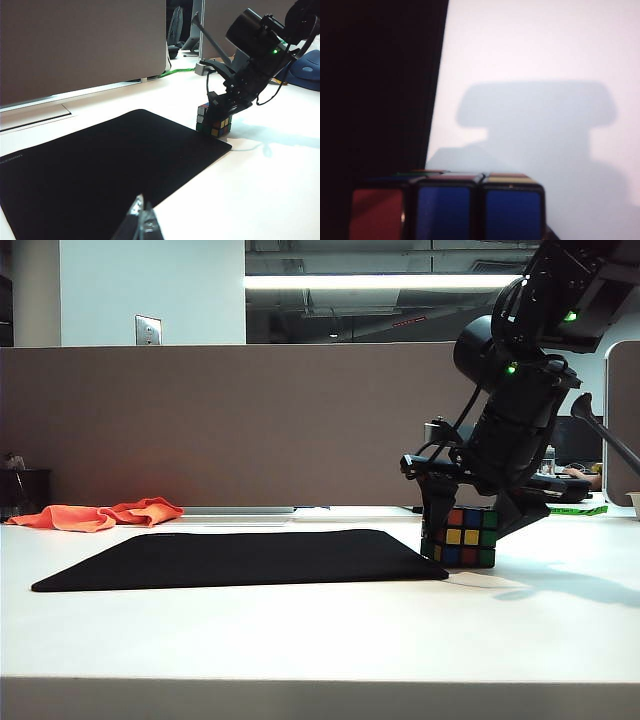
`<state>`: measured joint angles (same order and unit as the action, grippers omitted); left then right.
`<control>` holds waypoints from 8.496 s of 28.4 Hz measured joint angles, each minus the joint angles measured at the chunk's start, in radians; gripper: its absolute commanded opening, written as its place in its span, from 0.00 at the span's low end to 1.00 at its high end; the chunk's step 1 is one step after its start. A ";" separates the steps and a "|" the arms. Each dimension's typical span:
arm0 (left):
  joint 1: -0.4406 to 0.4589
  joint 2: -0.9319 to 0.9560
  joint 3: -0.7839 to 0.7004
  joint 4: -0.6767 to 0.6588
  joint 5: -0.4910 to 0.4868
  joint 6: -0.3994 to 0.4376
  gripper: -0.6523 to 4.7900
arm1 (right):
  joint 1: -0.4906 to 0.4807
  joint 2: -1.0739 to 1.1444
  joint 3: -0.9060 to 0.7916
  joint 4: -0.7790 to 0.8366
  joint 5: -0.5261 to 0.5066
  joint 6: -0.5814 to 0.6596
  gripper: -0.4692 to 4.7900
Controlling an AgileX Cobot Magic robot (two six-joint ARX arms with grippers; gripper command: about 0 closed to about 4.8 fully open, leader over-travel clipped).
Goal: Pick up the cube on the right side of the mouse pad, then place it in the center of the mouse pad.
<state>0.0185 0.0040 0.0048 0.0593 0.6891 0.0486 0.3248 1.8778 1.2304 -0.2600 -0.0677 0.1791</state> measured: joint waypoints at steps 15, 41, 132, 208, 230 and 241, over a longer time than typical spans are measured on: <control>0.000 0.000 0.000 0.000 0.000 0.000 0.11 | 0.050 0.004 0.142 0.002 -0.039 0.005 0.70; 0.000 0.000 0.000 0.000 -0.017 0.000 0.11 | 0.368 0.277 0.554 -0.002 0.055 0.111 0.70; 0.000 0.000 0.000 0.000 -0.170 -0.087 0.11 | -0.027 0.290 1.262 -0.587 0.180 -0.119 0.09; 0.000 0.000 0.000 -0.005 -0.177 -0.088 0.11 | -0.144 -0.685 -0.184 0.345 0.170 -0.205 0.09; 0.000 0.000 0.000 -0.008 -0.177 -0.088 0.11 | -0.208 -1.439 -0.806 0.286 0.135 -0.180 0.09; 0.000 0.000 0.000 -0.008 -0.177 -0.088 0.11 | -0.208 -1.725 -1.035 0.278 0.198 -0.180 0.09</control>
<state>0.0185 0.0040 0.0048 0.0509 0.5125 -0.0395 0.1169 0.1532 0.1955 0.0181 0.1307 -0.0013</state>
